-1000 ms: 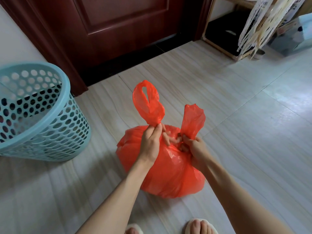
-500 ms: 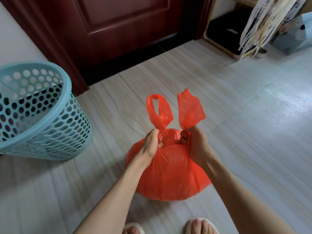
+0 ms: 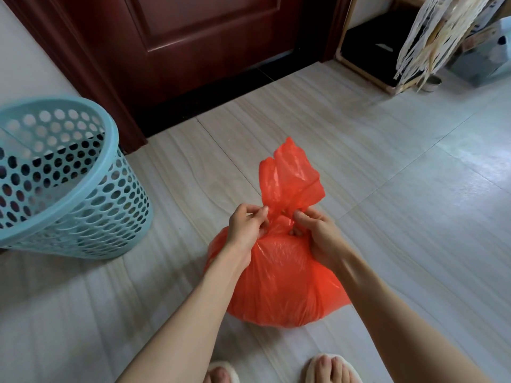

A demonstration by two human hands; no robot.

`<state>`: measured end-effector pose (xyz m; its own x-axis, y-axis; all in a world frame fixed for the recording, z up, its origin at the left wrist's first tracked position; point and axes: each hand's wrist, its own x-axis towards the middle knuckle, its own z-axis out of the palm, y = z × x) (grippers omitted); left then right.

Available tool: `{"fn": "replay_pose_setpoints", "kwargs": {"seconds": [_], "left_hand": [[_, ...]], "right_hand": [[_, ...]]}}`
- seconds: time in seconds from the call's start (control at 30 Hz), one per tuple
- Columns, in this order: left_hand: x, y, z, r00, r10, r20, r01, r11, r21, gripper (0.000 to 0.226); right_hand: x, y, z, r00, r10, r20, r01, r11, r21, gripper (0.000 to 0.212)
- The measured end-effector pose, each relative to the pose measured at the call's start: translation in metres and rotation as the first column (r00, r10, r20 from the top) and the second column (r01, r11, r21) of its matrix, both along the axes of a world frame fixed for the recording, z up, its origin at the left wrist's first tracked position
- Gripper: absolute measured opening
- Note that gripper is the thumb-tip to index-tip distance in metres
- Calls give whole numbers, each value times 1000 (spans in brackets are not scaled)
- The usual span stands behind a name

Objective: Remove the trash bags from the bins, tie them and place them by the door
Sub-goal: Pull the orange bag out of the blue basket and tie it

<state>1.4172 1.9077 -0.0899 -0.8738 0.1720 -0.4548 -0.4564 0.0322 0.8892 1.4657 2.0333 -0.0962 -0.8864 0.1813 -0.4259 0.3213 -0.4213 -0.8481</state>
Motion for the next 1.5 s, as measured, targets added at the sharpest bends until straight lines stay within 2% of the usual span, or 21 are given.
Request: {"fn": "replay_pose_setpoints", "kwargs": {"seconds": [0.07, 0.17, 0.27, 0.33, 0.4, 0.5, 0.6, 0.73, 0.8, 0.87, 0.93, 1.0, 1.07, 1.13, 1.17, 1.27, 1.37, 1.43, 1.5], "left_hand": [[0, -1, 2, 995, -100, -11, 99, 995, -15, 16], [1, -5, 4, 965, -261, -17, 260, 965, -37, 18], [4, -4, 4, 941, -336, -41, 332, 940, -79, 20], [6, -5, 7, 943, -328, -51, 323, 942, -95, 15], [10, -8, 10, 935, -347, -69, 337, 933, -125, 17], [18, -15, 12, 855, -456, -246, 339, 852, -400, 29], [21, -16, 10, 738, -475, -480, 171, 819, -547, 26], [22, -13, -2, 589, -455, -668, 72, 853, -517, 23], [20, -13, -7, 554, -415, -722, 39, 879, -476, 32], [15, -13, -8, 561, -351, -750, -2, 905, -426, 38], [11, -14, -9, 607, -293, -739, -31, 920, -390, 39], [10, -17, -10, 647, -295, -703, -10, 919, -395, 41], [10, -22, -11, 658, -390, -644, 68, 883, -464, 33], [8, -27, -10, 646, -515, -563, 157, 811, -563, 32], [7, -28, -8, 647, -559, -519, 188, 777, -601, 33], [7, -29, 1, 644, -647, -408, 262, 688, -677, 42], [12, -28, 8, 613, -698, -370, 282, 631, -723, 55], [15, -30, 8, 624, -673, -396, 291, 671, -682, 64], [19, -31, 7, 652, -590, -477, 293, 776, -558, 59]], "right_hand": [[2, 1, 4, 998, 60, 36, -61, 998, 11, 27], [3, 1, 8, 995, 100, 30, -99, 995, -16, 25], [-1, -1, 9, 998, 54, 34, -54, 999, -1, 21], [-6, -5, 7, 997, -47, 57, 42, 996, 84, 16], [-9, -9, 4, 985, -160, 71, 136, 956, 261, 14], [-8, -12, 0, 983, -181, 6, 149, 829, 539, 28], [-7, -16, -2, 999, -39, -18, 38, 618, 785, 26], [-3, -19, 1, 991, 113, 73, -117, 461, 880, 28], [-1, -19, 6, 963, 247, 110, -202, 384, 901, 23], [-1, -17, 12, 913, 375, 161, -294, 333, 896, 36], [-2, -16, 16, 878, 429, 214, -388, 372, 843, 38], [-6, -13, 20, 881, 408, 241, -452, 571, 685, 39], [-7, -12, 24, 901, 360, 242, -434, 763, 478, 37], [-2, -12, 24, 915, 341, 218, -396, 865, 308, 19], [0, -12, 22, 923, 326, 205, -371, 895, 247, 11], [3, -9, 11, 957, 216, 193, -237, 967, 91, 24], [-2, -6, 9, 963, 149, 226, -169, 983, 76, 34], [-5, -6, 12, 968, 123, 218, -153, 980, 125, 21], [-7, -7, 12, 973, 117, 200, -146, 979, 141, 11]]}}
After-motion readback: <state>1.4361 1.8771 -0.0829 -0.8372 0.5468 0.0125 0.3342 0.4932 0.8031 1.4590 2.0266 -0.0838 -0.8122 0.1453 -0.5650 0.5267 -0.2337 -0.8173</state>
